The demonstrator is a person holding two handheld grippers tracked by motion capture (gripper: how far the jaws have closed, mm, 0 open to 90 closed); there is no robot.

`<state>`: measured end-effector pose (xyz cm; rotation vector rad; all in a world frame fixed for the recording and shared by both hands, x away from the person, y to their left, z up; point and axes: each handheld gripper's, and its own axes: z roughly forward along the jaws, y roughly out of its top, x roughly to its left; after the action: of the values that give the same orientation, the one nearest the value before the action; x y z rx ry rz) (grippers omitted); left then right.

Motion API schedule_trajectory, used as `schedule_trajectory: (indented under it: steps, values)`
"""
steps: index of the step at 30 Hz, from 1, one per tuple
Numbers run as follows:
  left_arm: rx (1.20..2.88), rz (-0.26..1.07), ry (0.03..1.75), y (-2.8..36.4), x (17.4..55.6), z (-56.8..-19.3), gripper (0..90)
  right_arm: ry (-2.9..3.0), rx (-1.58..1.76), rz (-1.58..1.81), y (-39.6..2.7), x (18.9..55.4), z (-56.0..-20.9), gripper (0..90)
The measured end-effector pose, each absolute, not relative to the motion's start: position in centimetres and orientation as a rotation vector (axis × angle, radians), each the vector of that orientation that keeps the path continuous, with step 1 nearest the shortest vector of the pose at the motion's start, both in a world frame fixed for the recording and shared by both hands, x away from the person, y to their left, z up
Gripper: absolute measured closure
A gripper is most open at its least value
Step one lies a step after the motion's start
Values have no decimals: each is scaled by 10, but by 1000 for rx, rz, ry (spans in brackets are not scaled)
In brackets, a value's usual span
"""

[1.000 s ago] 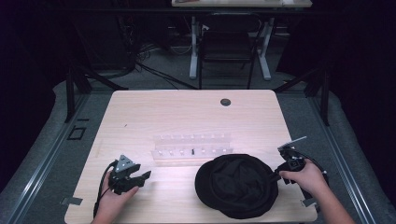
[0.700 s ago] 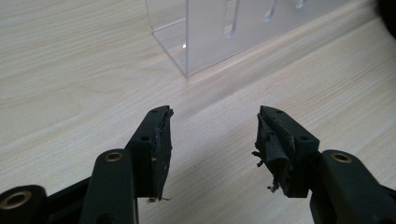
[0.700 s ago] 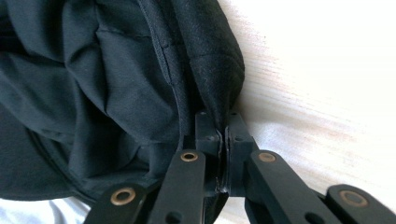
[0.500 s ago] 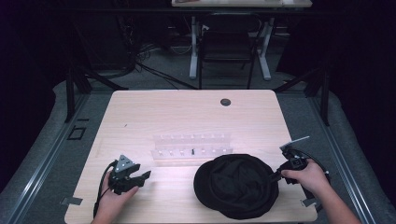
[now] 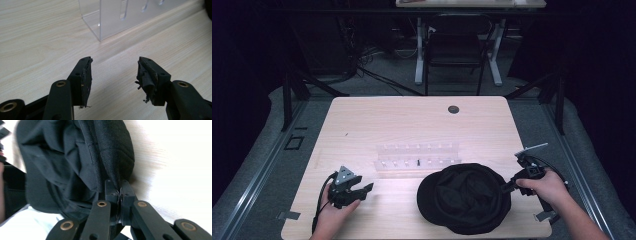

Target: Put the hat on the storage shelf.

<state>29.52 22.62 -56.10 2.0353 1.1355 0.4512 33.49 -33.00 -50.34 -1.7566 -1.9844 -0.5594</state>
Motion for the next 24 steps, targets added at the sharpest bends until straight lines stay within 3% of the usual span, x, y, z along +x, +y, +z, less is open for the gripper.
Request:
schedule_trajectory:
  steps: [24]
  values:
    - [2029,450,1144,226,295,-561,455,-1811,-1675,-749,-328,326,-459,882]
